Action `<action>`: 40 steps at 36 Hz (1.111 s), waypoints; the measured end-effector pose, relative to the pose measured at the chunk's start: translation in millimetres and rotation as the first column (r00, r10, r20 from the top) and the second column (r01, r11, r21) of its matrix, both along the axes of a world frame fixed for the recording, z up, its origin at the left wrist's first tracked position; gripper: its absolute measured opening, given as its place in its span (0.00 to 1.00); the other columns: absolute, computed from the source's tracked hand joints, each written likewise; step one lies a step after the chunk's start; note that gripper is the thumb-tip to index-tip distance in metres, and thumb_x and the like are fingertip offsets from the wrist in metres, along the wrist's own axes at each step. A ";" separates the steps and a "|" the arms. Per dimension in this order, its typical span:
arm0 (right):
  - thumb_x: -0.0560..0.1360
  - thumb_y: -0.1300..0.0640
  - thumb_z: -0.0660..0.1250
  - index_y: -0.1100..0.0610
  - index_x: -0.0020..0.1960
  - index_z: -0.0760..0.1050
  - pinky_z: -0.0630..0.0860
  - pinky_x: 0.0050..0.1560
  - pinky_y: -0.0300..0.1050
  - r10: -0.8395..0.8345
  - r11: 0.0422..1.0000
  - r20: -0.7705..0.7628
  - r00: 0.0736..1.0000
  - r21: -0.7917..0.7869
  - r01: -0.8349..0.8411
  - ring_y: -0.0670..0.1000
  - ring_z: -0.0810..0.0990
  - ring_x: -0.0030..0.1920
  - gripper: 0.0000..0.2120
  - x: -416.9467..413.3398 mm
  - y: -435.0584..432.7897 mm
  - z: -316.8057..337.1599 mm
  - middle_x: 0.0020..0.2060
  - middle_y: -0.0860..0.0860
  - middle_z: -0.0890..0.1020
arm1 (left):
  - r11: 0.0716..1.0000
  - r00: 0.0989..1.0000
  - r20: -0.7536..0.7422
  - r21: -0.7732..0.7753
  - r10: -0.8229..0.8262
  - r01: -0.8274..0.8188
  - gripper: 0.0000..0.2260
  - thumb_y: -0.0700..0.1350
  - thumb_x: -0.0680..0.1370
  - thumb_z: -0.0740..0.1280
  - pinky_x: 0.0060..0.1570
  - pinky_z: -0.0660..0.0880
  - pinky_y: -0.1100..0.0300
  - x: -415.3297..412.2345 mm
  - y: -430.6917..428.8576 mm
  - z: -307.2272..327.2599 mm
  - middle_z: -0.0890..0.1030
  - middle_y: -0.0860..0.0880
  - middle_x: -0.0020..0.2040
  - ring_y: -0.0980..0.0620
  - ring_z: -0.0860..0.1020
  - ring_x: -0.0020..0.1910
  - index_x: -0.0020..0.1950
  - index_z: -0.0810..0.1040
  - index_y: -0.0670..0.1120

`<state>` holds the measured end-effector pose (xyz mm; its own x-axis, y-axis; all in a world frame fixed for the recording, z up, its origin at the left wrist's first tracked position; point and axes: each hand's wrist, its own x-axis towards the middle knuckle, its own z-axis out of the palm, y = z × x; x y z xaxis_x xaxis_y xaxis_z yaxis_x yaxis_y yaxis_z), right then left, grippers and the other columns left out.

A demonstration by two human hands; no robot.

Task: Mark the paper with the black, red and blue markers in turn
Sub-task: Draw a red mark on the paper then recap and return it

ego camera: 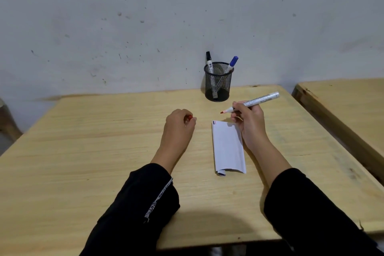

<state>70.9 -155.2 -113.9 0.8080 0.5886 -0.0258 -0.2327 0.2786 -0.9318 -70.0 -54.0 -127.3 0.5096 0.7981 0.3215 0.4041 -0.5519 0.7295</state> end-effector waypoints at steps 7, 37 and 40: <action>0.73 0.62 0.69 0.61 0.47 0.74 0.79 0.38 0.37 0.056 0.997 0.035 0.998 0.060 -0.058 0.47 0.77 0.32 0.05 -5.8 -1.4 2.4 0.34 0.54 0.80 | 0.768 0.813 0.545 -0.604 0.203 0.214 0.01 0.38 0.74 0.69 0.35 0.76 0.71 11.7 -14.2 20.7 0.82 0.43 0.45 0.52 0.80 0.43 0.44 0.80 0.42; 0.72 0.64 0.68 0.55 0.42 0.76 0.71 0.42 0.38 0.170 0.953 0.180 0.969 0.219 -0.208 0.46 0.73 0.38 0.05 -17.0 2.3 -3.4 0.33 0.47 0.78 | 0.644 0.728 0.686 -0.551 -0.013 0.530 0.04 0.36 0.72 0.71 0.50 0.79 0.65 10.0 -20.5 16.5 0.85 0.47 0.38 0.54 0.82 0.41 0.46 0.82 0.40; 0.73 0.65 0.67 0.57 0.43 0.75 0.73 0.43 0.37 0.172 0.954 0.208 0.963 0.208 -0.215 0.45 0.75 0.39 0.04 -18.9 2.8 -2.1 0.33 0.47 0.79 | 0.655 0.722 0.692 -0.541 -0.011 0.528 0.05 0.36 0.72 0.70 0.48 0.79 0.66 8.8 -18.4 17.5 0.85 0.47 0.38 0.55 0.82 0.40 0.47 0.82 0.40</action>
<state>52.0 -152.4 -116.0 0.6558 0.7067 0.2655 -0.1326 0.4540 -0.8811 -61.2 -72.5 -109.8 0.6453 0.7603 0.0747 -0.3256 0.1853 0.9272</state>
